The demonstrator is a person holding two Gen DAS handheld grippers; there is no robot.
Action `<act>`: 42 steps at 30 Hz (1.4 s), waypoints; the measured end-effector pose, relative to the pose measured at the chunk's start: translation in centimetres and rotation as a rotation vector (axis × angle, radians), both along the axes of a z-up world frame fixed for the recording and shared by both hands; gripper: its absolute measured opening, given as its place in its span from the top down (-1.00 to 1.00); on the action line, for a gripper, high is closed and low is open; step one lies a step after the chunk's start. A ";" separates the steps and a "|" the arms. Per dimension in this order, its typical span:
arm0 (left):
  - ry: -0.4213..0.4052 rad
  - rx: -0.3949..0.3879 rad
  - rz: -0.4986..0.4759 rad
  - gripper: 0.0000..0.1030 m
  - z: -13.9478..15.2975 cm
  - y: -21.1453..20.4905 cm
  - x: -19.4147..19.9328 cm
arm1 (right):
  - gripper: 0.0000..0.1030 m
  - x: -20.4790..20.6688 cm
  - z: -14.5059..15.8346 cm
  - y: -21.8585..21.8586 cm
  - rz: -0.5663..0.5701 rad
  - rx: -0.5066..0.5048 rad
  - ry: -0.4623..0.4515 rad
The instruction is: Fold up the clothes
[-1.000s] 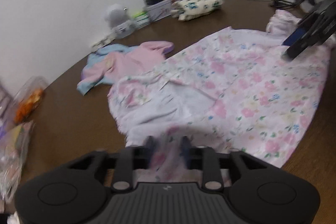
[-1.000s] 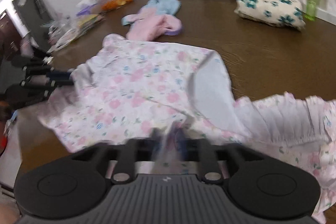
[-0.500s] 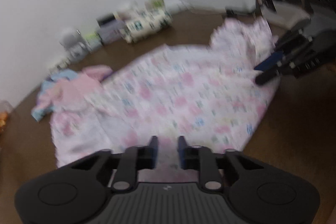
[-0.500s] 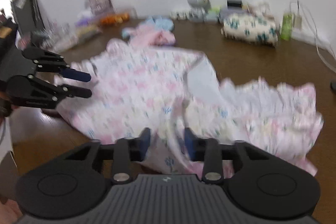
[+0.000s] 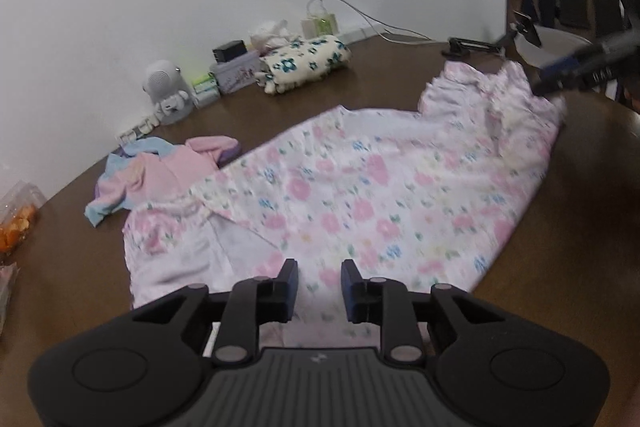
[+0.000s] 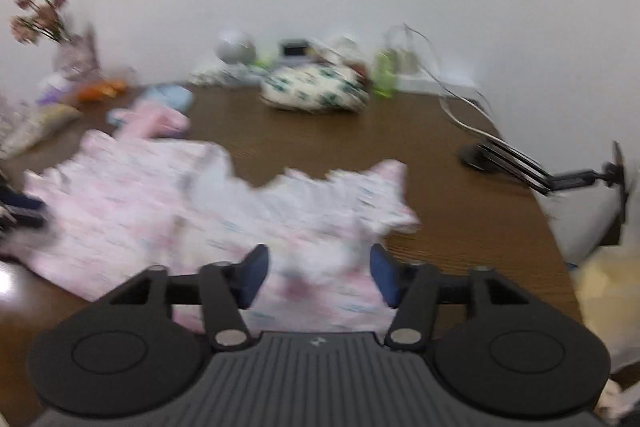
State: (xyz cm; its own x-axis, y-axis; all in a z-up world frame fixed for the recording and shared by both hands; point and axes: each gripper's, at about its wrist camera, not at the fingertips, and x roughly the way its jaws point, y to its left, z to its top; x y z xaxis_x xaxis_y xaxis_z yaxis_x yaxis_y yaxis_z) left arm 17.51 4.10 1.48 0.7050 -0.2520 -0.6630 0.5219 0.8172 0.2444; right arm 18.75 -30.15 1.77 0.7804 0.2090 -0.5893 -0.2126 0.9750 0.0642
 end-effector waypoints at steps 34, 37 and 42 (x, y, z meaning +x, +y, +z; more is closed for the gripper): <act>-0.016 -0.074 -0.069 0.45 -1.1 -3.7 -1.6 | 0.19 -0.6 -0.1 6.5 0.247 0.087 0.020; -0.008 -0.075 -0.063 0.44 -1.2 -3.5 -1.9 | 0.12 1.8 -0.9 8.6 0.377 0.012 0.046; -0.014 -0.067 0.011 0.44 -1.4 -1.0 -2.8 | 0.37 4.7 -2.1 9.4 0.374 -0.038 0.179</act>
